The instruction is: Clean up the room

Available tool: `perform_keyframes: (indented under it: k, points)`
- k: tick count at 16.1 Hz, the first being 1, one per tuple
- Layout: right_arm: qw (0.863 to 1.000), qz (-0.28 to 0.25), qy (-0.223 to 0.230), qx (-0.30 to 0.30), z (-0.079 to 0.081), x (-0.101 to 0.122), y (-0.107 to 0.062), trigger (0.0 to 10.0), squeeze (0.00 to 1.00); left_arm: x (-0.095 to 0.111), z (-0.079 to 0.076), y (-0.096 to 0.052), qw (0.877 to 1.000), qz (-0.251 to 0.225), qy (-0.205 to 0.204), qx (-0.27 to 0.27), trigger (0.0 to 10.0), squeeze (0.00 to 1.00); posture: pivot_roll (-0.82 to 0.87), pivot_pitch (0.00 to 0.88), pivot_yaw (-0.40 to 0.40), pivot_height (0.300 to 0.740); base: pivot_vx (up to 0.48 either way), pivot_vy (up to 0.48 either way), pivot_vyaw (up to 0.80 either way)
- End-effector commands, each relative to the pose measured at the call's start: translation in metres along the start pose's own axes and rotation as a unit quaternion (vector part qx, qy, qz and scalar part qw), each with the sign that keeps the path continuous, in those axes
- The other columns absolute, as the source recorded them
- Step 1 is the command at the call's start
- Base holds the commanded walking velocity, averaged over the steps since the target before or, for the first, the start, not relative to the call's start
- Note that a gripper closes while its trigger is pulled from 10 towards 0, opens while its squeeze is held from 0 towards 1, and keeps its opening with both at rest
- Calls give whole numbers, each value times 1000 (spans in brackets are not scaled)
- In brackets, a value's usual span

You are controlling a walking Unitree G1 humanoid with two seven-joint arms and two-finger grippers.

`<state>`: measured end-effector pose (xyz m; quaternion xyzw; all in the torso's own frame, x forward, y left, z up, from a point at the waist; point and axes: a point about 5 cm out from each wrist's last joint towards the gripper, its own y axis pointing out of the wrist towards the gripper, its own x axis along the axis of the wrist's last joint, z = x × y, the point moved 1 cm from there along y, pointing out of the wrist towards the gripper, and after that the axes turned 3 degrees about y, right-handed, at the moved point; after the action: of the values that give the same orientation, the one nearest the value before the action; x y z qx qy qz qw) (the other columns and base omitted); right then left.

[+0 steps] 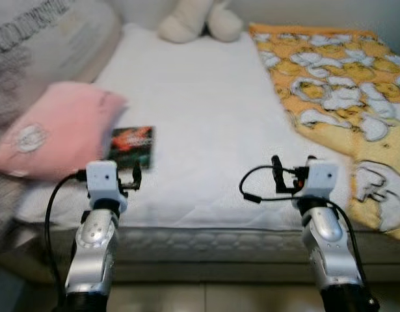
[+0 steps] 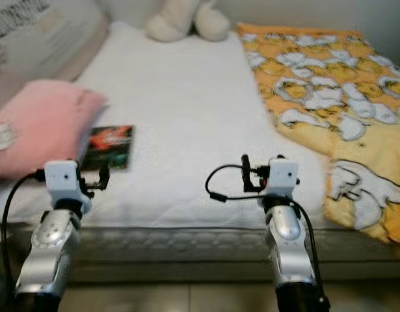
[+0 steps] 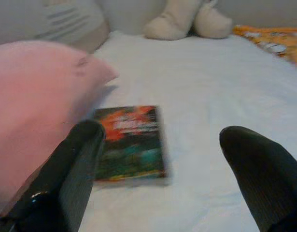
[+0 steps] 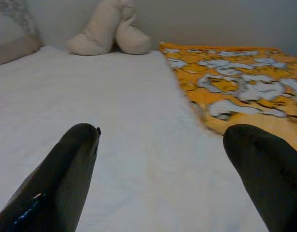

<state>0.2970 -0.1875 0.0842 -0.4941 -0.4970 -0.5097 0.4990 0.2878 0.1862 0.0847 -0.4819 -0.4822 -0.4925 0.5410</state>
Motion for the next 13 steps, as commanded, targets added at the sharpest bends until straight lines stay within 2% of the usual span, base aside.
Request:
perform_keyframes:
  k: [1, 6, 13]
  points:
    - [1000, 6, -4, -11, -9, -2, -2, 10000, 0, 1, -13, 2, 1000, 1, -6, -24, 10000, 0, -58, 0, 3, 740, 307, -364, 0]
    - [1000, 15, -9, -5, -6, -6, -4, 10000, 0, 3, -20, 1, 999, -5, -4, -54, 10000, 0, -66, 0, 12, 740, 307, -365, 0]
    - [1000, 25, -16, 3, -3, -10, -5, 10000, 0, 2, -19, -2, 999, -8, -5, -54, 10000, 0, -55, 0, 6, 740, 306, -365, 0]
